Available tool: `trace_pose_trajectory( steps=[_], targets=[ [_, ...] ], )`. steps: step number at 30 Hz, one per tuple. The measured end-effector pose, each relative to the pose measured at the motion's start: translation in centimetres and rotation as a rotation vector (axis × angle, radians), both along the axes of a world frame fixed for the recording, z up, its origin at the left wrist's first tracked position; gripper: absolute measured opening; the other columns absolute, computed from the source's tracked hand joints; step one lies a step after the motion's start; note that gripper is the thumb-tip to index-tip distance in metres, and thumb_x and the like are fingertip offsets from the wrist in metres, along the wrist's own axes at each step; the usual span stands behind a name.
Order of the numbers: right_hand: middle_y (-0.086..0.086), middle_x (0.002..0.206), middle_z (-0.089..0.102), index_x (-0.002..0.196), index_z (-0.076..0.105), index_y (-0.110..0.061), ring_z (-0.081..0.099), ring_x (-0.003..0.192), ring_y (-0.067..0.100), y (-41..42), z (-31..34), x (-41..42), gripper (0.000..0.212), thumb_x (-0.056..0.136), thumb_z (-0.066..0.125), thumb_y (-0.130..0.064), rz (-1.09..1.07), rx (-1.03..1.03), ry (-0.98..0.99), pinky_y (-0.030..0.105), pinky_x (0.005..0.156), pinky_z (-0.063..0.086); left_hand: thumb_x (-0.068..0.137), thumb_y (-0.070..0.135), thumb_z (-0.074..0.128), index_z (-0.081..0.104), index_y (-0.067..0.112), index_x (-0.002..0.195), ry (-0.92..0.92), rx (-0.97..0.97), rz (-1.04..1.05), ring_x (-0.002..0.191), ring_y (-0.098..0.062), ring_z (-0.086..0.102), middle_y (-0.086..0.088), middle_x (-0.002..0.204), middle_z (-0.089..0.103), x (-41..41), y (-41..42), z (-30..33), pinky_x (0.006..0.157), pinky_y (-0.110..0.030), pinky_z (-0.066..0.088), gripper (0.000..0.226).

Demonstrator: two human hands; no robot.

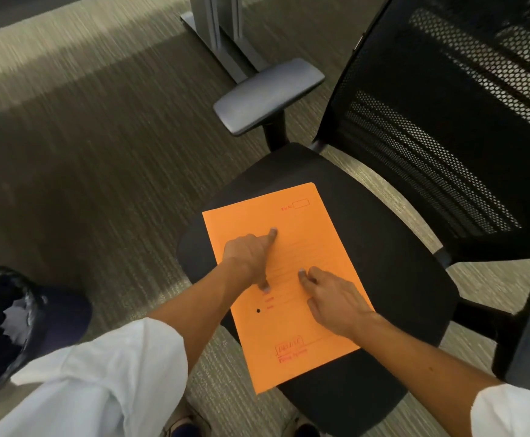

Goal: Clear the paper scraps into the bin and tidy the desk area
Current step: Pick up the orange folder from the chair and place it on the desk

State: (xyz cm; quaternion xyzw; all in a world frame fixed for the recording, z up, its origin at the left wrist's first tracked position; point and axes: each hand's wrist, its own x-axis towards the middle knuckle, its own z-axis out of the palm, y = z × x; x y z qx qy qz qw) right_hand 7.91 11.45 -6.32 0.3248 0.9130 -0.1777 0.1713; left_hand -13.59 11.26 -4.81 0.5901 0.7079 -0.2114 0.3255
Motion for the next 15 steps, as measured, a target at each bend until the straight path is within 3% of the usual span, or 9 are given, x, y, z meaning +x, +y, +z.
trace_pose_trajectory(
  steps=[7, 12, 15],
  targets=[
    [0.005, 0.134, 0.05, 0.15, 0.038, -0.005, 0.056, 0.109, 0.025, -5.9, 0.3, 3.3, 0.075, 0.087, 0.044, -0.046, 0.155, -0.088, 0.042, 0.04, 0.08, 0.054, 0.062, 0.047, 0.09, -0.007, 0.034, 0.156, 0.005, 0.017, 0.016, 0.113, -0.028, 0.061, -0.006, 0.128, 0.057, 0.3, -0.1, 0.2, 0.08, -0.04, 0.052, 0.135],
    [0.004, 0.122, 0.06, 0.137, 0.056, -0.008, 0.063, 0.099, 0.021, -9.0, 0.5, 4.6, 0.071, 0.083, 0.062, -0.053, 0.283, -0.041, 0.088, 0.034, 0.063, 0.057, 0.063, 0.048, 0.09, -0.005, 0.032, 0.157, 0.0, 0.046, 0.007, 0.114, -0.028, 0.06, -0.005, 0.13, 0.057, 0.2, -0.4, 0.2, 0.077, -0.039, 0.05, 0.134],
    [-0.003, 0.095, 0.066, 0.108, 0.074, -0.014, 0.066, 0.075, 0.014, -10.1, 0.1, 4.0, 0.051, 0.07, 0.086, -0.046, 0.313, 0.108, 0.176, 0.026, 0.04, 0.048, 0.062, 0.049, 0.09, -0.004, 0.032, 0.157, 0.001, 0.05, 0.004, 0.114, -0.028, 0.059, -0.004, 0.131, 0.057, 0.2, -0.5, 0.0, 0.074, -0.039, 0.047, 0.135]
  ],
)
